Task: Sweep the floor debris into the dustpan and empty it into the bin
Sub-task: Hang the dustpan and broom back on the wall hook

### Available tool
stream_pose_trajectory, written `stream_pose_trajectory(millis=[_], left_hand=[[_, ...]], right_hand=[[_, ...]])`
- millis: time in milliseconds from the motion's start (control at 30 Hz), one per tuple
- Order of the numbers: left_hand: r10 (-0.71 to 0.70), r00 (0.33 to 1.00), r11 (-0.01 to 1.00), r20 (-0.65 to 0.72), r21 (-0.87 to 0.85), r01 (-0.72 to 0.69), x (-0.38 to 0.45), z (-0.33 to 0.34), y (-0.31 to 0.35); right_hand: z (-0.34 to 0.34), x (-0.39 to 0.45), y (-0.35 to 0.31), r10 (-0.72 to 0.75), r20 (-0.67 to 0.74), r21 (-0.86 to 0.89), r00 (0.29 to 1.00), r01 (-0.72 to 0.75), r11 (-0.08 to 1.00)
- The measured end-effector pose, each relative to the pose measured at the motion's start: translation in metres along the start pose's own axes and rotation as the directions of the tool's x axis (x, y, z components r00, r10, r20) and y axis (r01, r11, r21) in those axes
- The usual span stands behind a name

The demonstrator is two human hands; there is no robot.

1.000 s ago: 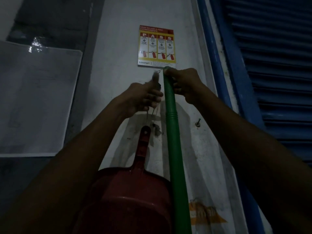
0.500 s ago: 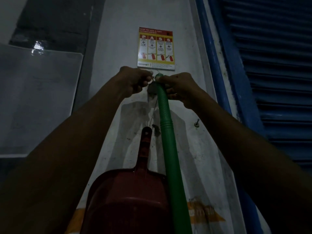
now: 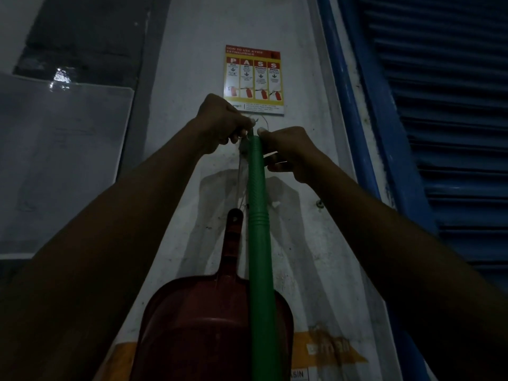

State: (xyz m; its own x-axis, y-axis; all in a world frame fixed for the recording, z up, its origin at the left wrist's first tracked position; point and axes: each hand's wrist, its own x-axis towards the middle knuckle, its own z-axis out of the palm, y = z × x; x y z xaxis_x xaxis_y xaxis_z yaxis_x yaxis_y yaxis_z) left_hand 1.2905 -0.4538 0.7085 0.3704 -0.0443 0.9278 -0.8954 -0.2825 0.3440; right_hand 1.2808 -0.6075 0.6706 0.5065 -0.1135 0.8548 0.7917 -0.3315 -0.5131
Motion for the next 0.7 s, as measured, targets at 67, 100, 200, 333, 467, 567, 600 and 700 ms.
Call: stream_pose_trajectory(millis=[67, 100, 200, 333, 467, 567, 600, 700], left_hand=[[0.002, 1.000, 1.000, 0.005, 0.007, -0.002, 0.002, 0.000, -0.002], [0.000, 1.000, 1.000, -0.003, 0.010, 0.000, 0.004, 0.000, -0.003], [-0.024, 0.999, 0.999, -0.039, 0.033, 0.026, 0.007, 0.000, -0.007], [-0.081, 0.996, 0.995, -0.036, 0.057, 0.083, 0.007, 0.001, -0.017], [-0.139, 0.990, 0.990, -0.002, 0.022, 0.139, 0.003, -0.001, -0.028], [-0.142, 0.990, 0.990, 0.013, 0.021, 0.142, -0.004, -0.001, -0.036], [-0.143, 0.989, 0.990, 0.020, 0.013, 0.143, -0.007, -0.001, -0.038], [-0.148, 0.989, 0.988, 0.023, -0.034, 0.149, -0.014, 0.001, -0.042]], right_hand=[[0.005, 0.005, 0.000, 0.025, -0.067, 0.005, 0.997, -0.024, 1.000], [0.007, 0.007, 0.001, 0.036, -0.091, 0.015, 0.995, -0.035, 0.999], [0.012, 0.012, 0.004, 0.054, -0.123, 0.061, 0.991, -0.046, 0.997], [0.016, 0.017, 0.008, 0.091, -0.123, 0.089, 0.988, -0.080, 0.993], [0.019, 0.017, 0.016, 0.140, -0.151, 0.058, 0.979, -0.133, 0.989], [0.019, 0.009, 0.021, 0.165, -0.145, 0.062, 0.976, -0.158, 0.986], [0.020, 0.006, 0.023, 0.170, -0.147, 0.060, 0.974, -0.163, 0.985], [0.022, -0.002, 0.027, 0.152, -0.176, 0.032, 0.973, -0.149, 0.988]])
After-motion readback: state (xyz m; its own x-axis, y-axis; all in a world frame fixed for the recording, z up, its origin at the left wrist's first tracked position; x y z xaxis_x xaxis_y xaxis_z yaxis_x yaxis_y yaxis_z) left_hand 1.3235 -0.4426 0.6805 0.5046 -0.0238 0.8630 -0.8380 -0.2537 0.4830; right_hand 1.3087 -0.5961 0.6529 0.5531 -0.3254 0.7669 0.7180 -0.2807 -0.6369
